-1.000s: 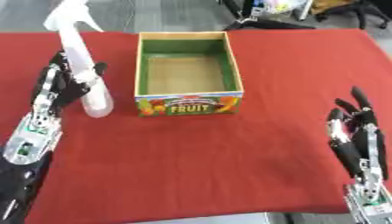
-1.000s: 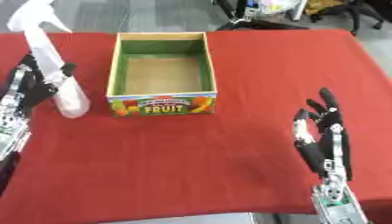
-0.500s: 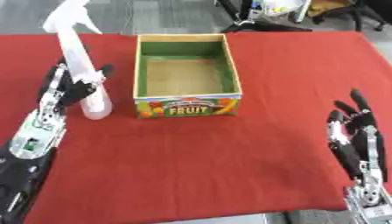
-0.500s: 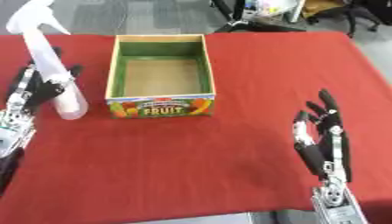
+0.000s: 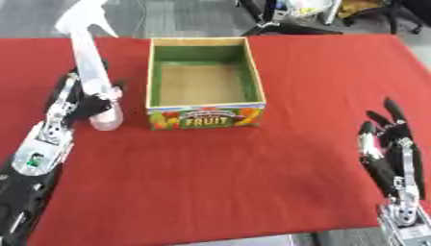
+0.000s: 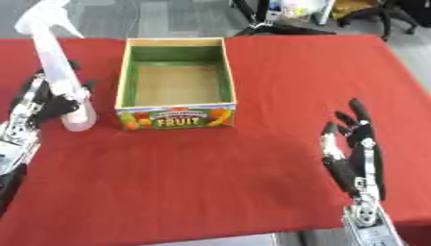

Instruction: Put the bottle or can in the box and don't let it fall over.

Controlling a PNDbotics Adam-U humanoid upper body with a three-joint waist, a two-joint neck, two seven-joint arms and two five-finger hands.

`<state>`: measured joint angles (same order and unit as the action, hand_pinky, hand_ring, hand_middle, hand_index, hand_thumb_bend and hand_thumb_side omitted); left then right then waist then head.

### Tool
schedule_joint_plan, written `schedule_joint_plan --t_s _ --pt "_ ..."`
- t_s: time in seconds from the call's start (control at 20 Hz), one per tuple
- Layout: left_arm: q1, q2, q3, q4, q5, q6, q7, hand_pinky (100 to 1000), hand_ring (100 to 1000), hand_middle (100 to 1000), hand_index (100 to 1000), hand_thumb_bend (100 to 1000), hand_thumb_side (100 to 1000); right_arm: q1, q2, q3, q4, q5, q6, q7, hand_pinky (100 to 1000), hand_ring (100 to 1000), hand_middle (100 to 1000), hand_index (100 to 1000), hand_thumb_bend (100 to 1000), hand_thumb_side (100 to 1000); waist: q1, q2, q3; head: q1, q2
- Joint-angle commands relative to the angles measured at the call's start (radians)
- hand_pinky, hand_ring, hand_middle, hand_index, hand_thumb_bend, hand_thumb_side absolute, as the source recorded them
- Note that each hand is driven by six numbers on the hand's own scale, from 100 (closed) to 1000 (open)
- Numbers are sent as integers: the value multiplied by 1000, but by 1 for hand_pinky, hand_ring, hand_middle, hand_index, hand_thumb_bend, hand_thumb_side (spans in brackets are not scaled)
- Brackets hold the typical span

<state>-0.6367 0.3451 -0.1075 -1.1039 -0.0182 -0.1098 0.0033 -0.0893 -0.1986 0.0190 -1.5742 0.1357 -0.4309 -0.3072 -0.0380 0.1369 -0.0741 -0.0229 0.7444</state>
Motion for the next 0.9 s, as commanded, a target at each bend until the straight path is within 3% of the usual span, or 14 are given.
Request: schedule_joint_plan --t_s 0.05,0.25,0.6,0.9 --pt "-27 23 3 -8 5 6 30 517 995 516 680 100 100 -11 -13 -5 -9 -2 -3 4 798 869 1000 963 100 470 2 -14 -3 -3 -9" --pt "-34 24 -2 -17 36 3 75 388 891 393 576 100 168 -11 -13 -4 -9 -2 -3 4 798 869 1000 964 100 470 2 -14 -4 -3 -9" --pt "-76 45 -7 -101 71 6 89 364 840 372 555 100 182 -11 -13 -4 -7 -1 -2 4 798 869 1000 964 100 470 4 -16 -7 -6 -8" --pt "-192 57 -46 -129 77 24 54 370 823 379 559 100 169 -13 -12 4 -6 -4 -4 11 798 869 1000 964 100 470 4 -17 -21 2 -12"
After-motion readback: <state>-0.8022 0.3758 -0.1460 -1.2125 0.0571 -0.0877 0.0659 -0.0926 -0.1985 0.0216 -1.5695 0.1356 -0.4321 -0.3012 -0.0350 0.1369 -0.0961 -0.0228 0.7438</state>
